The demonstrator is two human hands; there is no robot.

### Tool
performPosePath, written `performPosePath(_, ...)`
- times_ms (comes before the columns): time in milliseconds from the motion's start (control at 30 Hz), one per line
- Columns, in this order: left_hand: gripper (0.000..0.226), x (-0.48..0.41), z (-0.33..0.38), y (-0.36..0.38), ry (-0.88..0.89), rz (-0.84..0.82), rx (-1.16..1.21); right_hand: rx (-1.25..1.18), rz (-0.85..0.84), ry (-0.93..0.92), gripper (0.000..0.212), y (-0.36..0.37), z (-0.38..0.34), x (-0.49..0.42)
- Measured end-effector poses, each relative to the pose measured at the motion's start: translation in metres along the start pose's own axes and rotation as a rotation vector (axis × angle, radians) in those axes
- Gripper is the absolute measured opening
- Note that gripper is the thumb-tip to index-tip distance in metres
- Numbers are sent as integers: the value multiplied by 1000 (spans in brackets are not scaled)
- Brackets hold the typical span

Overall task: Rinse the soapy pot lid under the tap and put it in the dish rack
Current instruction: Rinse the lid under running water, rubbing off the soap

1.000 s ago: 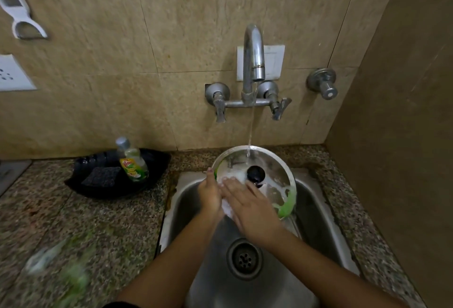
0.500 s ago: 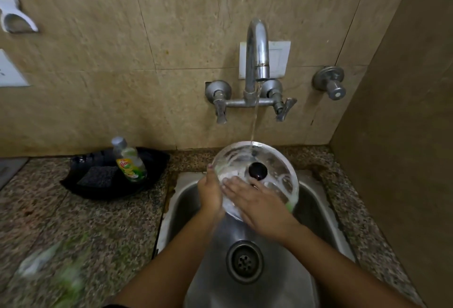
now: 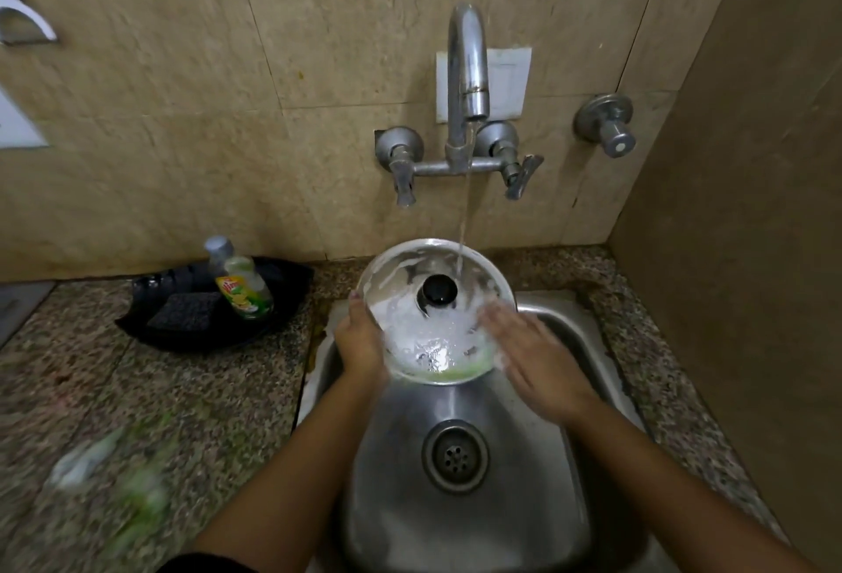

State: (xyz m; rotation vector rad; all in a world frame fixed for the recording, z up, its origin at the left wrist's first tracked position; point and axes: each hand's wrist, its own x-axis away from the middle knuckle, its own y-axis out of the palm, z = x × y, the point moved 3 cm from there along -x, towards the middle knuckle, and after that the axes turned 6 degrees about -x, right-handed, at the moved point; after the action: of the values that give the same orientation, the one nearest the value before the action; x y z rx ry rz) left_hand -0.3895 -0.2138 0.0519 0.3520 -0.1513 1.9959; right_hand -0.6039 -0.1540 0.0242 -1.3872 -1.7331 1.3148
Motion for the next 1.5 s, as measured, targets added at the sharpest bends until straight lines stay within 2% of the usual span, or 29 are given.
performPosePath(100, 37, 5, -5, 0, 55, -26, -46, 0, 105, 209, 61, -4, 7, -10)
performPosePath(267, 40, 6, -20, 3, -51, 0, -2, -115, 105, 191, 68, 21, -54, -8)
performPosePath(433, 38, 3, -26, 2, -68, -57, -22, -176, 227, 352, 58, 8, -14, -33)
performPosePath(567, 38, 1, -23, -1, -22, -149, -88, -181, 114, 18, 51, -7, -7, -47)
performPosePath(733, 40, 3, -15, 2, 57, -219, -135, -288, 61, 102, 50, -22, 14, -75)
performPosePath(800, 42, 6, -14, 8, 72, -244, -169, -259, 3, 34, 52, -22, -7, -89)
performPosePath(867, 45, 7, -12, 15, 84, -248, -195, -92, -66, -60, 55, -16, -37, -92)
performPosePath(900, 45, 7, -11, 18, 93, -246, -200, 63, -61, -131, 55, -13, -51, -88)
performPosePath(967, 45, 6, -7, 20, 113, -249, -199, 174, 7, -193, 56, -12, -64, -75)
performPosePath(1000, 47, 6, -7, 21, 111, -259, -193, 155, 52, -126, 56, -17, -62, -72)
performPosePath(1100, 55, 5, -9, 22, 133, -268, -206, -16, 136, 331, 59, -29, -28, -75)
performPosePath(1133, 55, 6, -10, 23, 149, -264, -219, -20, 135, 402, 61, -30, -28, -75)
performPosePath(1167, 53, 7, -10, 24, 155, -258, -221, 0, 132, 396, 62, -27, -37, -75)
performPosePath(1300, 48, 10, -11, 27, 194, -262, -218, 47, 38, 69, 65, -7, -82, -67)
performPosePath(1333, 47, 11, -11, 27, 190, -264, -206, 83, 49, 93, 66, -8, -77, -69)
performPosePath(1433, 45, 13, -10, 23, 176, -296, -187, 18, 120, 436, 66, -24, -48, -74)
performPosePath(1467, 45, 15, -10, 22, 179, -302, -185, 5, 130, 477, 65, -26, -46, -72)
performPosePath(1500, 44, 14, -11, 21, 189, -302, -175, 17, 122, 435, 65, -26, -53, -71)
